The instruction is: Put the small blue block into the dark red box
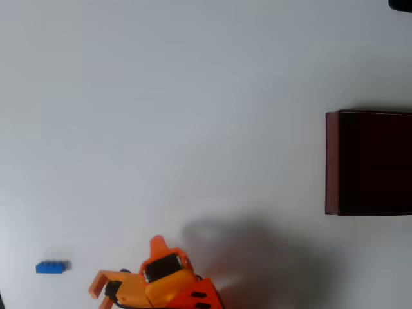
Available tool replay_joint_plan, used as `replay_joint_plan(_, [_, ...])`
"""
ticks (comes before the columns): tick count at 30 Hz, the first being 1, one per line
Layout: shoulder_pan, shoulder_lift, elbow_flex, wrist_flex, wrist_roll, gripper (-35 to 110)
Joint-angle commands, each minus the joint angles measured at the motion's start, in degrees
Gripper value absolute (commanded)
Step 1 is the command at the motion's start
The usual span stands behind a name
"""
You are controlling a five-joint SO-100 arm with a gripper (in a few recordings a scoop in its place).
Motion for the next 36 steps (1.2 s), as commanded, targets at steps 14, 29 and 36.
replay_joint_plan(14, [-14.9, -9.8, -7.3, -5.7, 28.1, 14])
replay_joint_plan(29, [-33.0, -56.2, -28.1, -2.8, 60.5, 20])
replay_joint_plan(36, [-42.0, -66.5, -37.2, -1.5, 69.3, 20])
